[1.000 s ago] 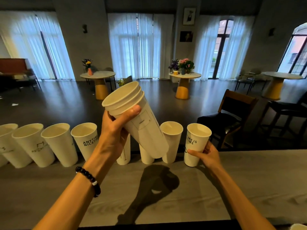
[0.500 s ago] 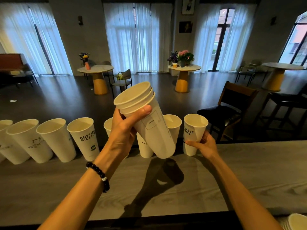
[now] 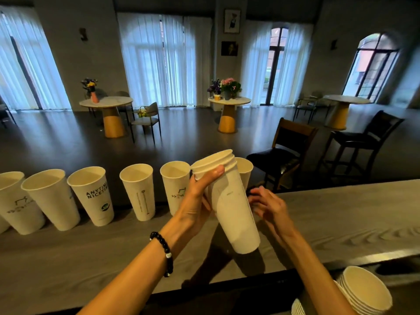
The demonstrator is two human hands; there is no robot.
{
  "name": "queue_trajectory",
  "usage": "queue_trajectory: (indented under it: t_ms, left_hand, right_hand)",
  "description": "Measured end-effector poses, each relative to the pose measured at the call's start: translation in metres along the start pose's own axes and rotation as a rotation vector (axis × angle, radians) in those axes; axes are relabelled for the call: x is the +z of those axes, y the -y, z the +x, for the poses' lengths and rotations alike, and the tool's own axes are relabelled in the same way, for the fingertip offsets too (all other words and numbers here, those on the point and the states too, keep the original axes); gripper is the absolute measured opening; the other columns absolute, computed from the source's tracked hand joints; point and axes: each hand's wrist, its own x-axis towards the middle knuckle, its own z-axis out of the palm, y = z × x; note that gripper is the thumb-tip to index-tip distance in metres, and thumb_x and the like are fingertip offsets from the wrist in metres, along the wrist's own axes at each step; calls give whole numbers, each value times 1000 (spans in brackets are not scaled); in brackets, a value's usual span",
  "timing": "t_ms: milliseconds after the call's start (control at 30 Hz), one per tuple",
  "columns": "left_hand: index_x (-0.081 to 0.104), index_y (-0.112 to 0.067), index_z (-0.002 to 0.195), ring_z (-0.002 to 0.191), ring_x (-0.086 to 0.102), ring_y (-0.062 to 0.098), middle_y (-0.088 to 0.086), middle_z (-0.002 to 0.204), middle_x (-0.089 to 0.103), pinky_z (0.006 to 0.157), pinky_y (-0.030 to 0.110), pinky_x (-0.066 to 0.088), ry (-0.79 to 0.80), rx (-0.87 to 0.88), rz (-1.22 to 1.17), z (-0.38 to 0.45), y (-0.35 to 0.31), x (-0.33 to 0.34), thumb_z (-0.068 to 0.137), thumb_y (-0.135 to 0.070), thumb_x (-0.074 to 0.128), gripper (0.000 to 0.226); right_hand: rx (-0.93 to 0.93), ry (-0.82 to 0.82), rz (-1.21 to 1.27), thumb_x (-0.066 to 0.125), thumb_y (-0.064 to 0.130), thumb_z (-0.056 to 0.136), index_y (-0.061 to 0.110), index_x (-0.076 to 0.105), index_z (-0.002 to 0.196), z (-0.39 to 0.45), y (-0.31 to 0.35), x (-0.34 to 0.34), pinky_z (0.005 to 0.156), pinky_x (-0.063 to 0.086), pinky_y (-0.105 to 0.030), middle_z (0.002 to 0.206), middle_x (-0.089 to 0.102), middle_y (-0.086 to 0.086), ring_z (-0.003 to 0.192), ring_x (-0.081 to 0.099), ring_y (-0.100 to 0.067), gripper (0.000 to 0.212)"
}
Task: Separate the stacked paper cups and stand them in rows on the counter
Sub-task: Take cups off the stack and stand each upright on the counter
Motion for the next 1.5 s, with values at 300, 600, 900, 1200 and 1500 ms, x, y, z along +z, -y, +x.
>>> queue_trajectory:
  t_ms: [300, 600, 900, 1200, 1500]
  left_hand:
    - [61, -22, 126, 116, 65, 22, 2, 119, 72, 103, 52, 50, 125, 23, 149, -6, 25, 45, 61, -46, 82, 72]
    - [50, -13, 139, 116, 64, 22, 2, 121, 67, 95, 47, 56, -19, 303, 53, 10, -32, 48, 54, -60, 88, 104]
    - [58, -20, 127, 106, 63, 17, 0, 111, 62, 92, 42, 57, -160, 397, 74, 35, -59, 9, 67, -47, 74, 67]
    - [54, -16, 135, 116, 65, 26, 10, 122, 67, 98, 48, 55, -163, 210, 147, 15, -12, -3, 56, -53, 89, 93]
    - [47, -17, 141, 119, 63, 27, 13, 129, 63, 99, 51, 54, -159, 150, 159, 8, 9, 8, 52, -59, 90, 107]
  right_hand:
    - [72, 275, -302, 86, 51, 50, 19, 58, 123, -62, 20, -30, 85, 56, -35, 113, 71, -5, 104, 68, -19, 84]
    - [-53, 17, -516, 93, 24, 57, 34, 49, 130, -41, -2, -79, 96, 49, -31, 125, 60, 13, 116, 55, -5, 86]
    - [-40, -214, -401, 84, 3, 69, 6, 47, 135, 54, -10, -89, 90, 45, -37, 135, 56, -16, 125, 53, -32, 76]
    - [-53, -126, -388, 84, 0, 68, 10, 51, 130, 93, -29, -64, 77, 51, -39, 116, 60, -7, 103, 57, -23, 71]
    - [-34, -50, -357, 82, 4, 71, 19, 43, 139, 92, -29, -63, 65, 48, -24, 123, 55, -1, 111, 52, -22, 80]
